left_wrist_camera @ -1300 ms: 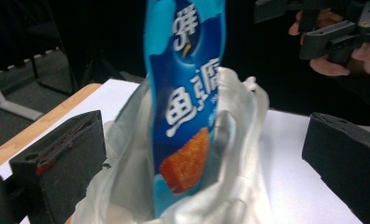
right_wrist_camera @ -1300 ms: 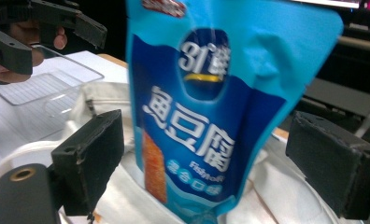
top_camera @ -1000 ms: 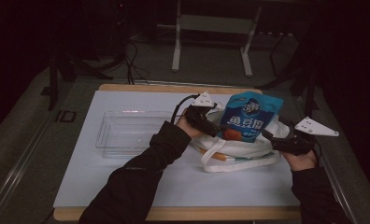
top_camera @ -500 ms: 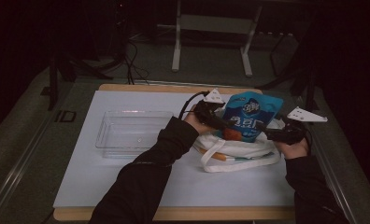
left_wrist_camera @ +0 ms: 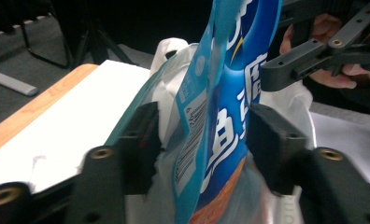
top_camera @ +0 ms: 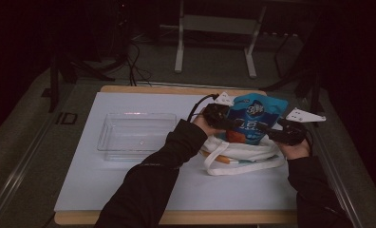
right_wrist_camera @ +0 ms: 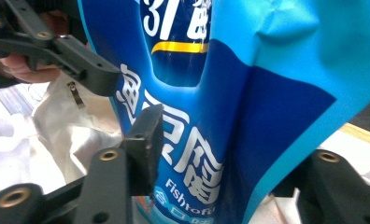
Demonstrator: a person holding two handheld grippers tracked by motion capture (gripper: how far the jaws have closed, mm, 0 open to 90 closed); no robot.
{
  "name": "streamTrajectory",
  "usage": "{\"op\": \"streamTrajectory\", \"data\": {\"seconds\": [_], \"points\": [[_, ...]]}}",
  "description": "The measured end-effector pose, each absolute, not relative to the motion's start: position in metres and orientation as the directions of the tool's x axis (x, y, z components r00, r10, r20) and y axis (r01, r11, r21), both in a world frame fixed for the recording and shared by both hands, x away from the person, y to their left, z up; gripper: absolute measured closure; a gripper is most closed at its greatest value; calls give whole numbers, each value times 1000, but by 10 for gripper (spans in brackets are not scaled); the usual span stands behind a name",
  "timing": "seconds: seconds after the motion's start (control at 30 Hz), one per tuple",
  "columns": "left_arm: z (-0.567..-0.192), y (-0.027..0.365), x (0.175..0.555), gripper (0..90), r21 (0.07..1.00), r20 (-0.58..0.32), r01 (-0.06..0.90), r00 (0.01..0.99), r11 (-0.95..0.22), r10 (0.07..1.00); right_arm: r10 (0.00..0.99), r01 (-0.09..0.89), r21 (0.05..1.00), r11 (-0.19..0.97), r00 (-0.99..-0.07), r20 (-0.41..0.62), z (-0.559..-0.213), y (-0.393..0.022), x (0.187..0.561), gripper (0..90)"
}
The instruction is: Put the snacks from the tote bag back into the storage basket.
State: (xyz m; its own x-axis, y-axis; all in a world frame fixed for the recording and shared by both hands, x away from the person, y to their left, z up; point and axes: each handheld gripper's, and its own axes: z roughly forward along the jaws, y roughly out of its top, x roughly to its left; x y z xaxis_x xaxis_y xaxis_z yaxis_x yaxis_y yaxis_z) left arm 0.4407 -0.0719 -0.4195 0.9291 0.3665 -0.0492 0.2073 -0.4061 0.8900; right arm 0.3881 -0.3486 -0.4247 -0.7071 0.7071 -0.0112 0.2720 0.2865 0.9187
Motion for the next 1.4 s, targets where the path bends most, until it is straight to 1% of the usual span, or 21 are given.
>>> {"op": "streamTrajectory", "data": {"seconds": [0.07, 0.1, 0.13, 0.2, 0.27, 0.3, 0.33, 0.4, 0.43, 0.47, 0.5, 0.53, 0.57, 0.6, 0.67, 0.77, 1.0, 1.07, 1.4], "points": [[-419, -73, 441, 558, 887, -49, 204, 933, -414, 356, 706, 270, 919, 287, -708, -13, -424, -348, 389, 527], [-419, -74, 441, 580, 884, -45, 202, 934, -421, 354, 704, 269, 918, 291, -710, -15, -423, -348, 389, 528], [-419, -75, 441, 587, 880, -42, 199, 937, -432, 347, 703, 270, 918, 292, -711, -14, -423, -347, 390, 531], [-419, -77, 441, 607, 875, -40, 201, 936, -439, 349, 703, 269, 918, 290, -711, -14, -422, -347, 391, 566], [-420, -80, 441, 646, 872, -29, 202, 931, -446, 365, 698, 276, 916, 290, -716, -5, -422, -346, 393, 611], [-420, -81, 441, 649, 871, -31, 207, 928, -445, 372, 695, 280, 914, 294, -719, -4, -422, -345, 393, 628], [-419, -82, 441, 664, 870, -30, 209, 926, -446, 376, 693, 280, 911, 302, -721, -8, -422, -345, 394, 671], [-420, -83, 442, 697, 869, -29, 208, 928, -449, 373, 692, 282, 906, 315, -722, -16, -423, -344, 394, 715], [-420, -83, 442, 711, 869, -29, 208, 928, -449, 373, 692, 282, 906, 315, -722, -16, -423, -344, 394, 715], [-419, -84, 441, 731, 868, -16, 199, 927, -456, 375, 691, 287, 906, 310, -723, -7, -423, -344, 395, 757], [-419, -84, 441, 751, 868, -16, 199, 927, -456, 375, 686, 290, 907, 305, -727, 2, -423, -345, 396, 771], [-419, -84, 441, 751, 867, -18, 200, 928, -456, 373, 686, 290, 907, 305, -727, 2, -423, -345, 396, 771], [-419, -84, 442, 807, 868, -28, 208, 927, -450, 374, 678, 295, 906, 305, -735, 11, -423, -344, 397, 811], [-419, -84, 443, 807, 873, -43, 216, 928, -438, 370, 678, 295, 906, 305, -735, 11, -423, -344, 397, 811], [-419, -84, 443, 874, 875, -38, 209, 928, -436, 370, 673, 294, 899, 325, -740, -2, -422, -340, 397, 864], [-419, -84, 444, 892, 873, -34, 207, 929, -441, 367, 675, 298, 896, 330, -738, -3, -422, -338, 397, 878], [-416, -83, 444, 899, 874, -33, 207, 929, -440, 370, 680, 307, 894, 326, -734, 4, -419, -337, 396, 884], [-415, -82, 444, 899, 876, -38, 209, 928, -434, 371, 676, 296, 893, 339, -737, -12, -416, -335, 396, 884], [-398, -81, 441, 900, 879, -15, 184, 932, -440, 361, 673, 279, 899, 336, -740, -22, -402, -335, 393, 887]]}}
